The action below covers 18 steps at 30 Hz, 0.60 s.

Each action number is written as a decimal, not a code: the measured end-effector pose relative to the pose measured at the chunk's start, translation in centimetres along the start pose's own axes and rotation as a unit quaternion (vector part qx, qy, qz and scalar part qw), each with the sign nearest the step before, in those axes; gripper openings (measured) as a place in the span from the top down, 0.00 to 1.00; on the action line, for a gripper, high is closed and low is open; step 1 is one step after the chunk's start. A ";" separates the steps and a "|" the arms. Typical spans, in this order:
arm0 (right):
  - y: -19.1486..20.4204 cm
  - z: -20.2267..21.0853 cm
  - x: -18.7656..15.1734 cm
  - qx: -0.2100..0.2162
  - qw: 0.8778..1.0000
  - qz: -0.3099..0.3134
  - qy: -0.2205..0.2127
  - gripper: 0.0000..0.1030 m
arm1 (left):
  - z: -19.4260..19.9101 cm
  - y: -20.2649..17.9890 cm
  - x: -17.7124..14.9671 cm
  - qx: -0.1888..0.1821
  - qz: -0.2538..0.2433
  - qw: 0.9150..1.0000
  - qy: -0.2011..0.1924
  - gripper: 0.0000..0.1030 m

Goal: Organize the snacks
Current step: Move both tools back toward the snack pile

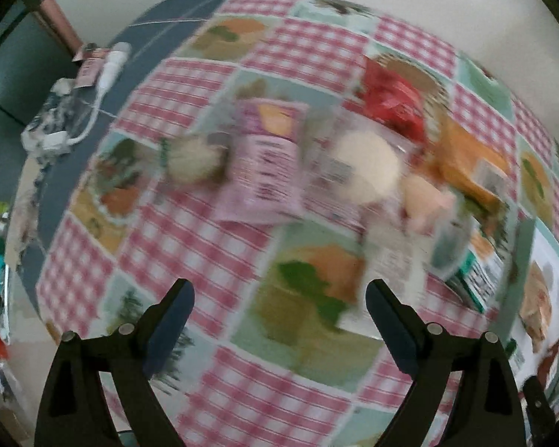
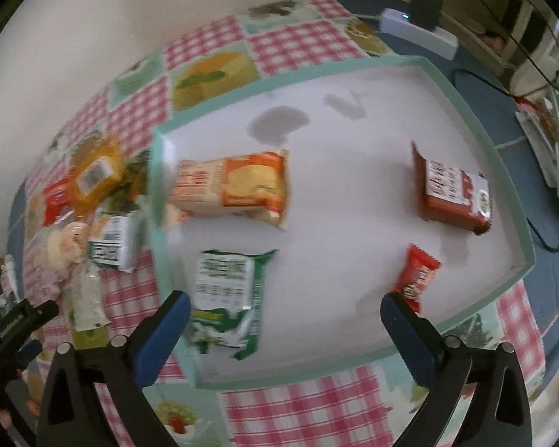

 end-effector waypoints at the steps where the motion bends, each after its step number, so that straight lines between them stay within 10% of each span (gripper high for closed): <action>1: 0.7 0.1 0.1 0.003 1.000 0.008 -0.005 0.00 | 0.0 0.4 0.5 0.003 0.003 1.000 -0.002 0.09; 18: 10.8 0.4 -0.8 0.084 0.990 0.112 -0.018 0.00 | -1.1 4.6 2.9 0.010 0.030 0.999 -0.012 0.09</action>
Point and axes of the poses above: each gripper's, at about its wrist camera, not at the fingertips, and z roughly against the way its jaws point, y to its left, x to its top, the point moved 7 cm from there along -z, roughly the way its jaws point, and after that the axes turned 11 degrees about x, right-handed, at the moved point
